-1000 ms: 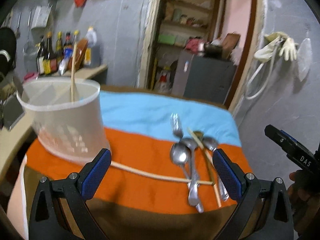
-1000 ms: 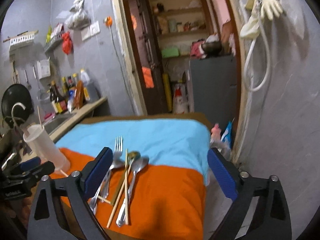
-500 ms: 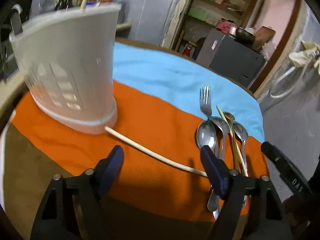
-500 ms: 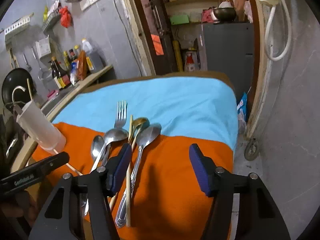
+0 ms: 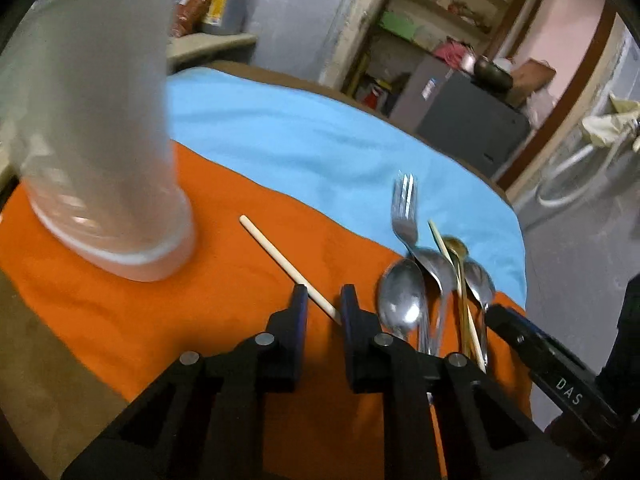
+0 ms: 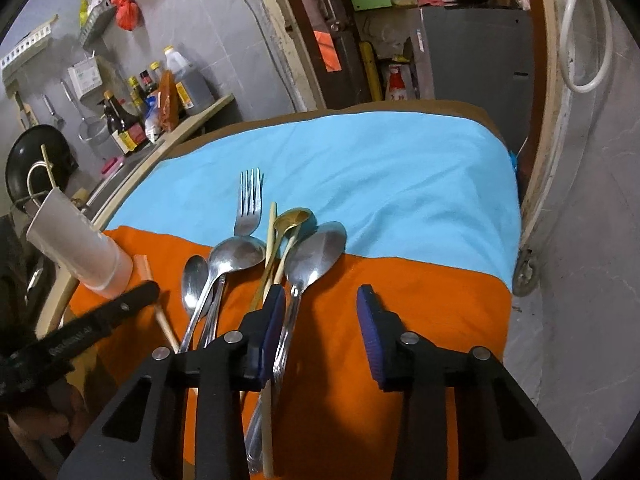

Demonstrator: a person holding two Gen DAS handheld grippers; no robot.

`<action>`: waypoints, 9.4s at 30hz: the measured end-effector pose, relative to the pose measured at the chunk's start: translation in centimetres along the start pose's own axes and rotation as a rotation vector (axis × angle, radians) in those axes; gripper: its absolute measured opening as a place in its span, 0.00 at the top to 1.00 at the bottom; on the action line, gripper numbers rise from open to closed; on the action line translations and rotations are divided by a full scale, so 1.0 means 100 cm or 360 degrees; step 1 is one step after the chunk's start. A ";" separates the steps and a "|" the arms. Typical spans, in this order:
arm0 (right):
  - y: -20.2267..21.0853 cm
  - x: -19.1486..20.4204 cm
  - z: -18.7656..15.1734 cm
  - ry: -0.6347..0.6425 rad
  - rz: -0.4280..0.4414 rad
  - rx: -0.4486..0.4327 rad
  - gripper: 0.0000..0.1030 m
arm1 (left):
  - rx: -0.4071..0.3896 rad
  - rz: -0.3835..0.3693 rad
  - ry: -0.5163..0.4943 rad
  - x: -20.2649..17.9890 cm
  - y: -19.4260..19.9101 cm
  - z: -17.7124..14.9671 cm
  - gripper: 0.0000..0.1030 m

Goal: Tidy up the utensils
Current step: 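Grasp a silver spoon with the right tool while the left tool grasps a chopstick, then carry the spoon and chopstick to the white caddy and release them inside, then return both tools over the remaining forks, spoons and chopsticks, then grasp a silver spoon with the left tool while the right tool grasps a chopstick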

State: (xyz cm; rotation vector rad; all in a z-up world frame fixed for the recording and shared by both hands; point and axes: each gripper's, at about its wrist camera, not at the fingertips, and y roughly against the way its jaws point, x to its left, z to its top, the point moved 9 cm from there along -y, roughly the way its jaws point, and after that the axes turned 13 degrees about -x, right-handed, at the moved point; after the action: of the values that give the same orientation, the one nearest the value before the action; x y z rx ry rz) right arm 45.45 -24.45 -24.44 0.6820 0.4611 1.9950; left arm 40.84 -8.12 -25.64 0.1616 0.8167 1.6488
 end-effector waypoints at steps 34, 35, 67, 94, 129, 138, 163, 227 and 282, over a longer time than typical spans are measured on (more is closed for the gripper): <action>-0.004 -0.013 -0.005 -0.0091 -0.0115 0.0078 0.91 | 0.0374 -0.0295 -0.0216 -0.025 -0.043 0.018 0.97; -0.005 -0.013 -0.003 -0.0088 -0.0121 0.0082 0.91 | 0.0386 -0.0287 -0.0221 -0.024 -0.043 0.020 0.97; 0.042 0.010 0.006 -0.0136 -0.0165 -0.0291 0.97 | 0.0063 -0.0501 -0.0213 -0.035 0.026 0.028 0.98; 0.114 0.115 0.087 -0.0024 -0.0004 -0.0822 1.00 | -0.0509 -0.0717 -0.0168 -0.023 0.134 0.132 0.98; 0.013 0.286 0.101 0.0336 0.0184 -0.1026 1.00 | -0.1167 -0.0406 -0.0043 0.180 0.129 0.237 0.98; 0.005 0.279 0.085 0.0323 0.0179 -0.0899 0.97 | -0.1068 -0.0435 -0.0157 0.171 0.121 0.211 0.98; 0.112 0.224 0.127 0.0159 0.0093 -0.1095 0.00 | -0.0985 -0.0261 -0.0236 0.112 0.192 0.206 0.02; 0.034 0.017 -0.034 0.0097 -0.0065 -0.0005 0.67 | 0.0192 -0.0411 -0.0656 -0.045 0.005 -0.023 0.59; -0.026 -0.002 0.011 -0.0313 -0.0119 0.0006 0.77 | 0.0196 -0.0236 -0.0594 -0.028 -0.013 -0.005 0.60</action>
State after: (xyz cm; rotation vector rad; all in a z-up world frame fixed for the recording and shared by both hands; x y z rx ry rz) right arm 47.95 -23.33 -25.15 0.8416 0.3667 1.8362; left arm 42.38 -10.82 -25.88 0.4693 0.6275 1.3739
